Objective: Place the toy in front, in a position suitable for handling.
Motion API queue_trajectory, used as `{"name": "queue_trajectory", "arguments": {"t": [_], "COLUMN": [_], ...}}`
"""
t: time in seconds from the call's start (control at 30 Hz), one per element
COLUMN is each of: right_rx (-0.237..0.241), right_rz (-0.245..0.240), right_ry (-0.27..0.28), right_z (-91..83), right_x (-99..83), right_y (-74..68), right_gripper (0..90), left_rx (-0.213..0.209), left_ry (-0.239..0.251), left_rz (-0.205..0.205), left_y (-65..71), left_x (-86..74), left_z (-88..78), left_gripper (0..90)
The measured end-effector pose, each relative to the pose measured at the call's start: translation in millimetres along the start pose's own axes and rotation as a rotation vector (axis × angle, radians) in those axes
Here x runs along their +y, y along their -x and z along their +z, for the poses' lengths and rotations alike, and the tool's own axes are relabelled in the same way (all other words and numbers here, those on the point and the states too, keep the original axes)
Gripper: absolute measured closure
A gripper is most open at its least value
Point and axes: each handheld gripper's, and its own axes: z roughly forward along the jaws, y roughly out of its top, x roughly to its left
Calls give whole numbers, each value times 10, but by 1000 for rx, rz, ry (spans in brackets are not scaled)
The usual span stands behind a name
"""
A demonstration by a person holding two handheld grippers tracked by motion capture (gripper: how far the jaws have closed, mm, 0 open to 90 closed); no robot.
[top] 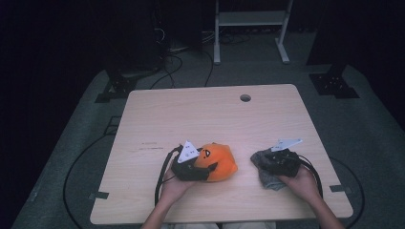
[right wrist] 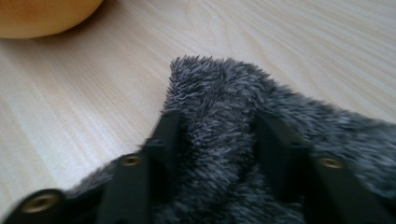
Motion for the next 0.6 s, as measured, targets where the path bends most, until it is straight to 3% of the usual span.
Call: {"name": "queue_trajectory", "arguments": {"t": [0.03,0.07,0.17,0.33,0.43,0.47,0.5,0.57,0.6], "right_rx": [7,10,19,11,40,40,90,129,129], "right_rz": [21,32,62,69,32,32,-16,-58,-58], "right_ry": [5,7,-6,-16,94,94,191,241,241], "right_z": [-29,-39,-64,-156,-330,-330,-459,-506,-506], "right_x": [-31,-41,-50,-44,24,24,128,218,218], "right_y": [3,10,30,-6,-111,-111,-260,-410,-410], "right_gripper": [658,684,748,773,776,776,776,776,776], "left_rx": [-57,-73,-61,-57,-68,-68,-89,-106,-106], "left_ry": [-20,-25,-5,-13,-5,-5,-5,-3,-3], "left_rz": [-12,-5,24,-4,-25,-25,-50,-55,-55], "left_y": [-1,-5,-36,-136,-215,-215,-251,-234,-234], "left_x": [-1,-3,-42,-135,-186,-186,-195,-202,-202], "left_z": [-23,-56,-155,-231,-213,-213,-169,-127,-127], "left_gripper": [86,60,50,67,214,260,309,342,351]}}
